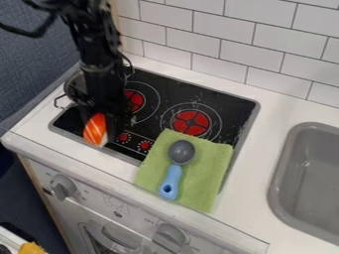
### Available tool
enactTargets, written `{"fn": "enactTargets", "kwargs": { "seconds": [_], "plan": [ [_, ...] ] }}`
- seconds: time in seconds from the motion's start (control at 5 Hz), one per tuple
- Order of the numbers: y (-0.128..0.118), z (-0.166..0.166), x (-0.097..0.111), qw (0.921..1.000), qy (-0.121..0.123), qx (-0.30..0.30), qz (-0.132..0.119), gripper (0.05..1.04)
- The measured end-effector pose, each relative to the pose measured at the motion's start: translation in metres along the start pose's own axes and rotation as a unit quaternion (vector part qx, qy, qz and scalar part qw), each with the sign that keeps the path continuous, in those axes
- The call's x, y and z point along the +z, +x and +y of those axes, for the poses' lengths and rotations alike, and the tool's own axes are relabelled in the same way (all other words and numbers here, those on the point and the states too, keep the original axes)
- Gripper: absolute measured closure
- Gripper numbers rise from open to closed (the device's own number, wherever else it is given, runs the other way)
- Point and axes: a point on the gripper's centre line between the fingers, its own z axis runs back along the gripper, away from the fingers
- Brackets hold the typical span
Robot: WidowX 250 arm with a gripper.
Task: Moved orange object to the bottom left burner
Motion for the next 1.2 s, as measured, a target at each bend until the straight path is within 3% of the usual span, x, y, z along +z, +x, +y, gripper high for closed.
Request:
{"fn": "enactTargets", "kwargs": {
  "seconds": [0.2,0.4,0.6,0.8,1.0,1.2],
  "plan": [
    [0.003,0.003,-0.009,0.9999,0.005,0.005,0.013,0.503],
    [0.006,0.004,-0.010,0.9998,0.009,0.000,0.015,0.428],
    [0.005,0.003,-0.009,0.9999,0.010,0.001,0.013,0.159],
    [0.006,-0.004,0.012,0.9997,0.010,-0.007,-0.020,0.074],
    [0.007,-0.008,0.045,0.9982,0.009,-0.005,-0.059,0.078],
    [0.008,-0.016,0.050,0.9977,0.004,-0.016,-0.065,0.083]
  ]
}}
